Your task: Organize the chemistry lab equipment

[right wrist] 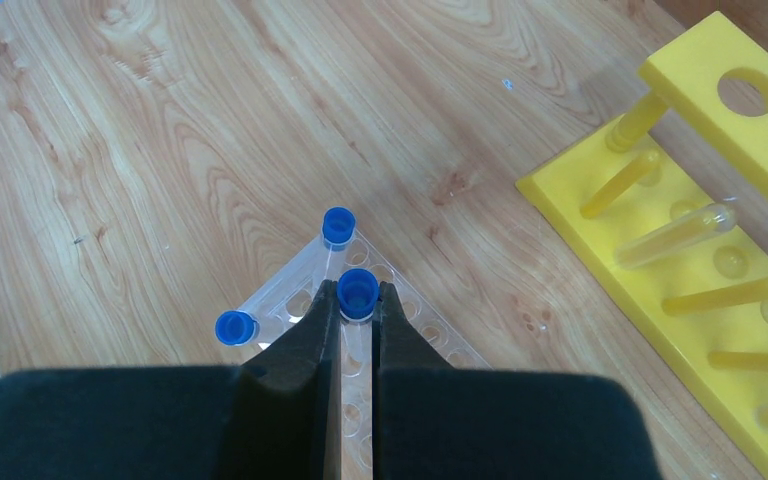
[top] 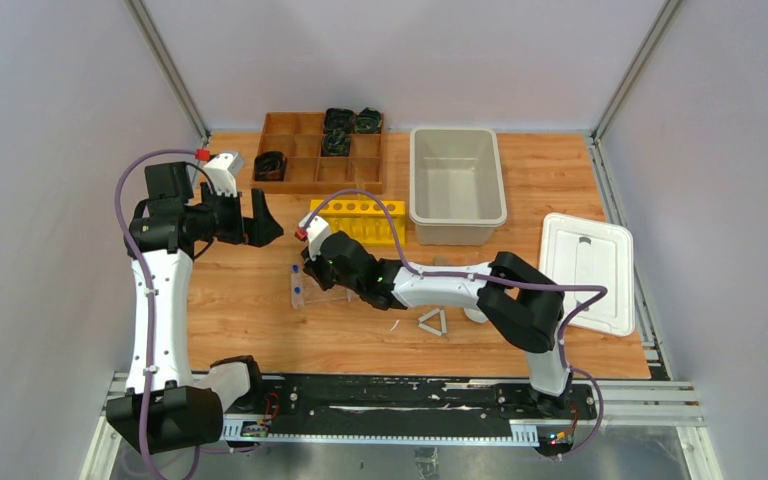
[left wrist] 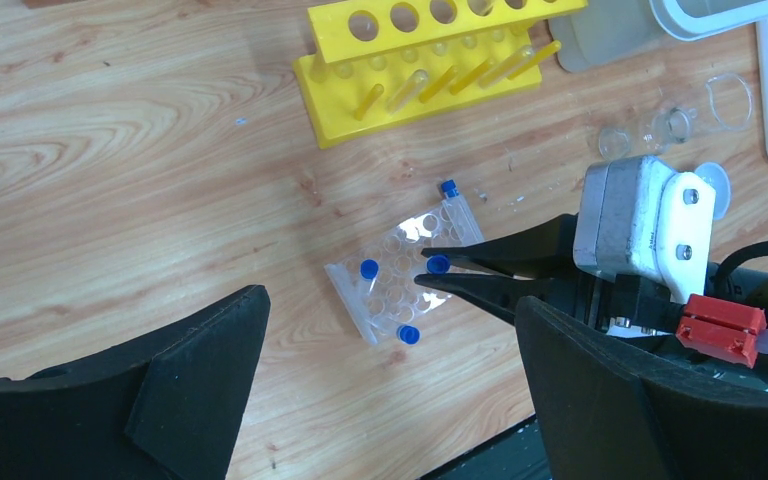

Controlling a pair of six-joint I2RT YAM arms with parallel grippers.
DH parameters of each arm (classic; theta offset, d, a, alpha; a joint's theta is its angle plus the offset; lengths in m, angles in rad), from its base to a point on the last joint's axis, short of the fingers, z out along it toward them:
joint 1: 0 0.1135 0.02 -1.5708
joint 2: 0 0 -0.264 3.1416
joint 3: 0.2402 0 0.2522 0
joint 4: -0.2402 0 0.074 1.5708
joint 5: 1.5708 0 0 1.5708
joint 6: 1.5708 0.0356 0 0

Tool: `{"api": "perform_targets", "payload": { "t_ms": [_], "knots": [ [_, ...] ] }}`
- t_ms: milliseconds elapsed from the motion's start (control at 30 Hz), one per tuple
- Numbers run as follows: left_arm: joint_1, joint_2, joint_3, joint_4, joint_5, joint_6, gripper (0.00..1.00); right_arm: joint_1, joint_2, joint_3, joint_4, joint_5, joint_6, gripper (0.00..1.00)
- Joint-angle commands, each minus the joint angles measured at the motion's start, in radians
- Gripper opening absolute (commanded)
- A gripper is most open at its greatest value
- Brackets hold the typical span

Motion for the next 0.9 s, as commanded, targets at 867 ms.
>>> {"api": "perform_targets", "payload": {
  "t_ms": [867],
  "knots": [
    [0.006, -0.016, 0.012, 0.007, 0.01, 0.026, 1.0, 0.011, 0.046, -0.052, 0.128, 0.075, 0.027, 0.0]
  ]
}}
